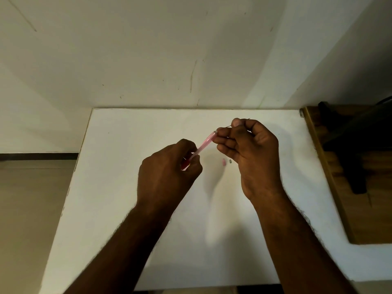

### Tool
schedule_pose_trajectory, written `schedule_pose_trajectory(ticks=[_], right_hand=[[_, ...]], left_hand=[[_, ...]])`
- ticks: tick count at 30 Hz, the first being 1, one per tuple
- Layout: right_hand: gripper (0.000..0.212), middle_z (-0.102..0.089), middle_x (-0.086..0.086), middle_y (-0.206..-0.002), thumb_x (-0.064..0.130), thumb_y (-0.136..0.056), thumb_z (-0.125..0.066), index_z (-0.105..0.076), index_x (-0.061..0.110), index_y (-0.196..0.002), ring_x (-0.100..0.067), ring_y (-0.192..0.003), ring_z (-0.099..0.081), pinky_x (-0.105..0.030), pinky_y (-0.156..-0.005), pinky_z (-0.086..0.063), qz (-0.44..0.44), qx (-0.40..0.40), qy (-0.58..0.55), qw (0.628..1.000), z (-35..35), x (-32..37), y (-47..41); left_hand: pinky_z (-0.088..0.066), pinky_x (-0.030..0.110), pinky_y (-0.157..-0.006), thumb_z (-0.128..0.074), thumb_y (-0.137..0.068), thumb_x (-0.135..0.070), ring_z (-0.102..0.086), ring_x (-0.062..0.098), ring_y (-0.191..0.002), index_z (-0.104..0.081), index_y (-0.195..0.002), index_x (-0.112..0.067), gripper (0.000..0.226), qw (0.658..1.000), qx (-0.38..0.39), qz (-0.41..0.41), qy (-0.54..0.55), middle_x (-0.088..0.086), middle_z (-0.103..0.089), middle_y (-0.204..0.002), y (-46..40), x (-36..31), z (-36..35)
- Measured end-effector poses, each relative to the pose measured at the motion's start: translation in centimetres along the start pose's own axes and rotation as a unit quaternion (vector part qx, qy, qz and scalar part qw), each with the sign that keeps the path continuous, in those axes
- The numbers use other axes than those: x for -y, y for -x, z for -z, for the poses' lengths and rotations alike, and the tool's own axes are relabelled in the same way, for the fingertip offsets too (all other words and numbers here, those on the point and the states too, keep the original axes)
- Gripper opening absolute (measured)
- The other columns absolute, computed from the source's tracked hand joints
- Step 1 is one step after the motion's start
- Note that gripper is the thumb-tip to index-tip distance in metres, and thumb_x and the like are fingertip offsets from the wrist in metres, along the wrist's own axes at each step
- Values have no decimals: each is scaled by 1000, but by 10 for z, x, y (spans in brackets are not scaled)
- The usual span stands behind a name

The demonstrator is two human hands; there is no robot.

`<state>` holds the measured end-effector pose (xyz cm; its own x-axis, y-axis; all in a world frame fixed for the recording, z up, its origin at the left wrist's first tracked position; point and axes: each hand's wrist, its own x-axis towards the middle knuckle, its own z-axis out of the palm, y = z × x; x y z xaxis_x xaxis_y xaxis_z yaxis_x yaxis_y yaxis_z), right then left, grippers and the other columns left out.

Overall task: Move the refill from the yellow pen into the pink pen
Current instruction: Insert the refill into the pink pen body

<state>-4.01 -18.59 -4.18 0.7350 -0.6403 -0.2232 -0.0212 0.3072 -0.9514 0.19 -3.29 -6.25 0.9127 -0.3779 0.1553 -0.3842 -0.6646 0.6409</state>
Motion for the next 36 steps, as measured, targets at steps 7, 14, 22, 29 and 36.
schedule_pose_trajectory(ticks=[7, 14, 22, 29, 36], right_hand=[[13, -80, -4, -83, 21, -102, -61, -66, 11, -94, -25, -84, -80, -29, -72, -61, 17, 12, 16, 1000, 1, -5, -2], [9, -80, -3, -82, 15, -99, -64, -69, 12, -92, -23, -81, -79, -27, -71, -60, 41, 11, 42, 998, 0, -7, -2], [8, -79, -5, -84, 13, -97, -67, -73, 12, -91, -22, -82, -79, -29, -74, -62, 21, 22, 68, 997, 2, -9, -2], [11, -80, -6, -88, 18, -97, -66, -74, 11, -96, -26, -88, -79, -33, -80, -64, -51, 37, 34, 997, 5, -11, -3], [30, -81, -7, -92, 36, -101, -57, -72, 10, -105, -26, -90, -79, -30, -76, -63, -60, 23, 18, 998, 17, -8, -11]], left_hand=[[-55, 34, -64, -71, -86, -31, -67, 11, -71, -68, -93, -30, 8, 1000, -3, -3, -13, -13, -71, -76, -2, 3, 0], [-54, 33, -63, -70, -86, -31, -66, 11, -70, -68, -92, -31, 6, 1000, -10, -17, -15, -14, -70, -76, -2, 6, 1], [-53, 33, -62, -65, -86, -33, -67, 12, -72, -71, -96, -32, 11, 999, -21, -35, -23, -14, -71, -78, -4, 9, 0], [-53, 34, -62, -71, -87, -28, -66, 13, -71, -75, -98, -30, 11, 997, -44, -49, -32, -12, -72, -79, -6, 14, 0], [-54, 32, -63, -70, -88, -27, -66, 7, -71, -75, -96, -31, 11, 998, -56, -34, 4, -14, -71, -79, -7, 15, 0]])
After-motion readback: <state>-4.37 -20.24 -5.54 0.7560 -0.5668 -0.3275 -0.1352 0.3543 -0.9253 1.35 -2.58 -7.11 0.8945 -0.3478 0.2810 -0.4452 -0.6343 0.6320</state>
